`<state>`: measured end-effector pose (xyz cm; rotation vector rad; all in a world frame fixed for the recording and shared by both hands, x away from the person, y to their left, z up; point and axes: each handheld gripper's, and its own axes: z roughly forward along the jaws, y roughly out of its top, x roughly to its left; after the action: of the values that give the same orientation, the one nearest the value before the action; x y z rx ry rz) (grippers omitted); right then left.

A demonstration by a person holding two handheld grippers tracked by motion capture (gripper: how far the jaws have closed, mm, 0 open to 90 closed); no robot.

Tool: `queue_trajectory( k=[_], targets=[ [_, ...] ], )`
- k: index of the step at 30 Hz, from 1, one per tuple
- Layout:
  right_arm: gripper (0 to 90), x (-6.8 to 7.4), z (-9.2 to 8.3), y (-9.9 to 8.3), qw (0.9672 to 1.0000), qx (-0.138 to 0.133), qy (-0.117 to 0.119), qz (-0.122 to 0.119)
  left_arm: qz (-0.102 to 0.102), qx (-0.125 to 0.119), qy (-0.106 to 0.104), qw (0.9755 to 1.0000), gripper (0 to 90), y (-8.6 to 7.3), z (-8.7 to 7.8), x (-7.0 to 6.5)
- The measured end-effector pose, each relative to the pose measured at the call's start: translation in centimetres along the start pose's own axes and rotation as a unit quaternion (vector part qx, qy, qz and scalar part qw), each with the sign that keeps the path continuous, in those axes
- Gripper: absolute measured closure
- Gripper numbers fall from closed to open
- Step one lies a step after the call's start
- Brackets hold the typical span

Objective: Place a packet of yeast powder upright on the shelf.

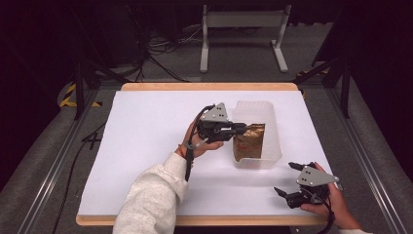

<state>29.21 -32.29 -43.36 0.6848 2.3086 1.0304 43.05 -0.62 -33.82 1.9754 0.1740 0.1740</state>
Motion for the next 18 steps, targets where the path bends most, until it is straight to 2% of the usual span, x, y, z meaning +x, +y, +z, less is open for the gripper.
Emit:
queue_trajectory(
  k=[2,4,7,10,13,18],
  targets=[
    [6.9,0.0,0.0,0.0,1.0,0.0,0.0,-0.001,0.004,0.004,0.004,1.0,82.3,0.09,0.01,-0.14],
    [6.8,0.0,-0.01,0.01,1.0,0.0,0.0,-0.001,0.016,0.014,0.012,0.9997,81.7,0.3,0.0,-0.36],
    [6.9,-0.01,-0.02,0.0,1.0,0.0,0.0,0.0,0.02,0.021,0.018,0.9994,80.8,0.45,-0.02,-0.52],
    [6.8,-0.01,-0.02,-0.01,1.0,0.0,0.002,-0.001,0.026,0.03,0.027,0.9989,77.9,0.6,-0.14,-0.72],
    [6.9,0.0,-0.01,0.02,1.0,-0.001,0.002,-0.002,0.028,0.027,0.038,0.9985,72.5,0.64,-0.19,-0.85],
    [6.8,-0.02,-0.1,0.09,1.0,-0.005,0.003,0.001,0.038,0.039,0.046,0.9974,66.4,0.8,-0.41,-0.97]
  ],
)
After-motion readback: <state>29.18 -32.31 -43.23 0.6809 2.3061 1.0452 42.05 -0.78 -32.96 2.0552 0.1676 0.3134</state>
